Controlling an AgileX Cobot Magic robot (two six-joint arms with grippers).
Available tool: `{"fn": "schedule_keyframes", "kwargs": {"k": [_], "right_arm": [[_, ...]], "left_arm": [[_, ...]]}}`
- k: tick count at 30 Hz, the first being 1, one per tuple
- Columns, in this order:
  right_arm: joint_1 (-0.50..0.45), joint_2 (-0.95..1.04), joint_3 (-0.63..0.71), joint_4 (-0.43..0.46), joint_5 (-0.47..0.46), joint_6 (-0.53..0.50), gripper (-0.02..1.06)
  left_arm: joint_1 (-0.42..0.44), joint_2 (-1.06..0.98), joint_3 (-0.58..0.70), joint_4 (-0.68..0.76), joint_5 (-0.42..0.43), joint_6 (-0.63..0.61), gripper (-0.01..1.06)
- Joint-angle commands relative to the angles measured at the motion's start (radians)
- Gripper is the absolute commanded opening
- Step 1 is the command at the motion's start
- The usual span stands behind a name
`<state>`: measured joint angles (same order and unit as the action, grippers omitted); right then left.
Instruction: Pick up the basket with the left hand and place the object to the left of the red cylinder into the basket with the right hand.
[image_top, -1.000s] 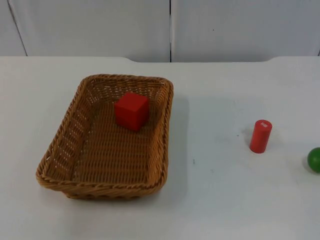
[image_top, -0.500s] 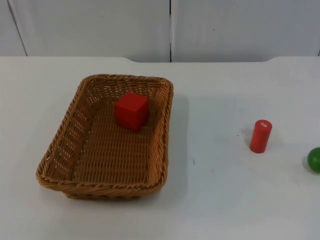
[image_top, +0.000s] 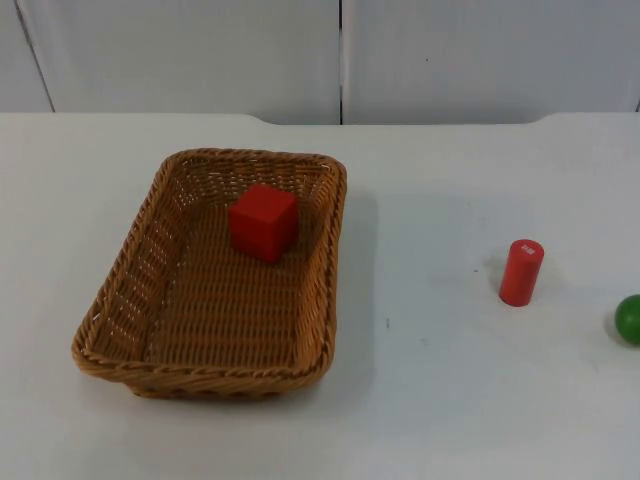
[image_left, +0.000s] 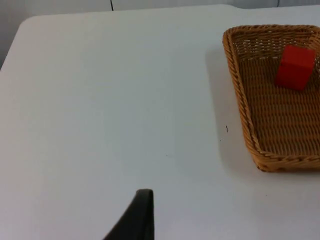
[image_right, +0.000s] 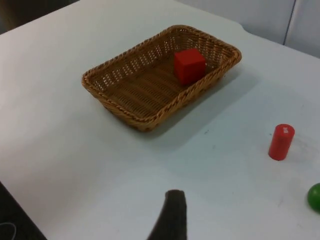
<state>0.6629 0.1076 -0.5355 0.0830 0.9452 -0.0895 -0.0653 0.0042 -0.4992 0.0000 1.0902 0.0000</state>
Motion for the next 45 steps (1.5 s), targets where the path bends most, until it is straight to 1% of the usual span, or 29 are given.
{"fn": "schedule_keyframes", "kwargs": {"k": [1, 8, 15, 16, 17, 20, 21, 23, 35, 42, 45], "right_arm": [[-0.003, -0.007, 0.004, -0.002, -0.017, 0.002, 0.71], [-0.003, -0.007, 0.004, -0.004, -0.019, 0.002, 0.71], [-0.003, -0.007, 0.002, 0.0, -0.002, 0.002, 0.71], [-0.003, -0.007, -0.003, -0.003, 0.025, 0.002, 0.71], [-0.003, -0.007, -0.003, -0.003, 0.025, 0.002, 0.71], [-0.003, -0.007, -0.003, -0.008, 0.132, 0.003, 0.71], [-0.003, -0.007, -0.003, -0.01, 0.141, 0.003, 0.71], [-0.003, -0.007, 0.006, -0.02, 0.116, 0.003, 0.71], [-0.003, -0.007, 0.019, -0.002, 0.135, 0.011, 0.71], [-0.003, -0.007, 0.019, -0.002, 0.135, 0.011, 0.71], [-0.003, -0.007, 0.019, -0.014, 0.135, 0.026, 0.71]], "left_arm": [[-0.003, -0.004, 0.006, -0.008, -0.014, 0.0, 1.05], [-0.003, -0.004, 0.006, -0.008, -0.014, 0.0, 1.05], [-0.003, -0.004, 0.006, -0.008, -0.014, 0.0, 1.05], [-0.003, -0.004, 0.006, -0.008, -0.014, 0.0, 1.05], [-0.003, -0.004, 0.006, -0.008, -0.014, 0.0, 1.05], [-0.003, -0.004, 0.006, -0.008, -0.014, 0.0, 1.05], [-0.003, -0.004, 0.006, -0.008, -0.014, 0.0, 1.05], [-0.003, -0.004, 0.006, -0.008, -0.014, 0.0, 1.05], [-0.003, -0.004, 0.006, -0.008, -0.014, 0.0, 1.05], [-0.003, -0.004, 0.006, -0.008, -0.014, 0.0, 1.05], [-0.003, -0.004, 0.006, -0.008, -0.014, 0.0, 1.05]]}}
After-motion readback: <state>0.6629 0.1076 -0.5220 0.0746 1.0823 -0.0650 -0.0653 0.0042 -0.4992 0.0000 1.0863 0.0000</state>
